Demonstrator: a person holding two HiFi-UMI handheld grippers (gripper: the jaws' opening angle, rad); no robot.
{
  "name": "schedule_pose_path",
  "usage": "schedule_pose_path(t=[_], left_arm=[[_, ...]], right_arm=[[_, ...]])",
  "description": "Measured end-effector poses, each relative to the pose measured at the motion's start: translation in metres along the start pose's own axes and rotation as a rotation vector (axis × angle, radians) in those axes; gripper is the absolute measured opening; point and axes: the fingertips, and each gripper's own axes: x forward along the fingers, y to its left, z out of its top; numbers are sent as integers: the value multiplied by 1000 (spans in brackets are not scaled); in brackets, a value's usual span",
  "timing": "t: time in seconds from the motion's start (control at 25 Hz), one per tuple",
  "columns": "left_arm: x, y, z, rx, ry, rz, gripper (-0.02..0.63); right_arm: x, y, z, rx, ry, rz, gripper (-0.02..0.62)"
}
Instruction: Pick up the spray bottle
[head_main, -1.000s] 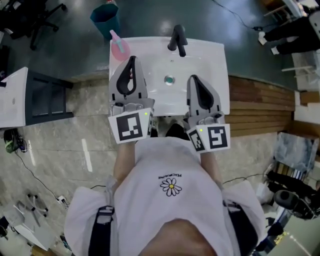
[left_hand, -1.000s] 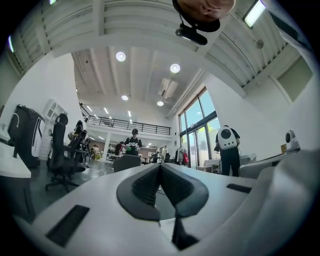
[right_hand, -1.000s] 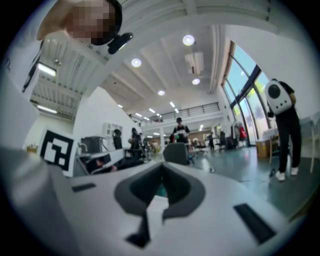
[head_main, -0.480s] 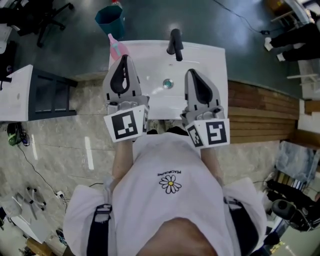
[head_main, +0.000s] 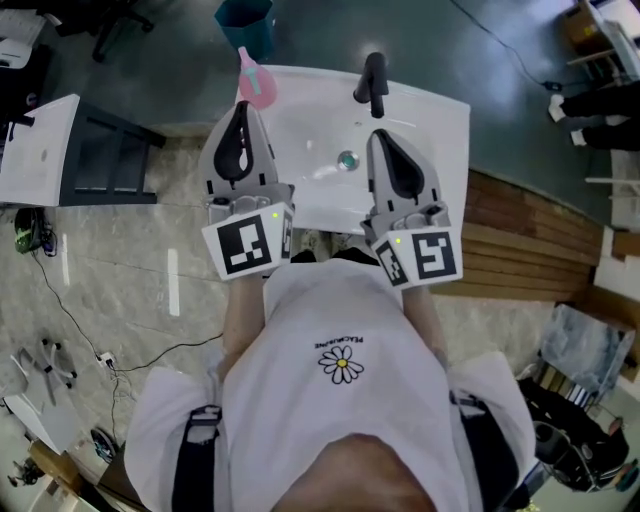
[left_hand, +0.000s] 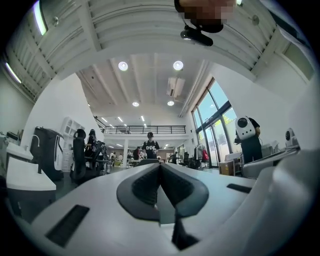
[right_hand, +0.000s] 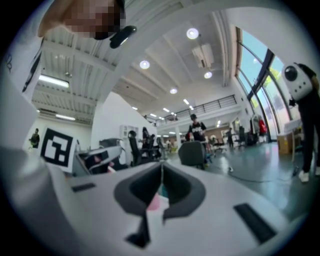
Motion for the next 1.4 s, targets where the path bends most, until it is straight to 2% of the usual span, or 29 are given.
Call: schedule_pose_path(t=[0.28, 0.52, 0.72, 0.92, 1.24, 1.4], left_arm=[[-7, 23, -4, 13, 16, 60, 20], [-10, 28, -5, 9, 23, 86, 20], [-12, 34, -9, 6, 35, 111, 20], [-15, 48, -26, 4, 76, 151, 20], [-25, 72, -68, -1, 157, 216, 20], [-27, 86, -90, -4, 192, 243, 20]], right_arm=[[37, 19, 2, 7, 2, 106, 35], [78, 30, 2, -42, 74, 151, 155], [111, 46, -6, -54, 123, 216, 223], [154, 58, -38, -66, 228, 270, 272], [205, 67, -108, -84, 399, 317, 301], [223, 70, -135, -78, 440, 315, 308]])
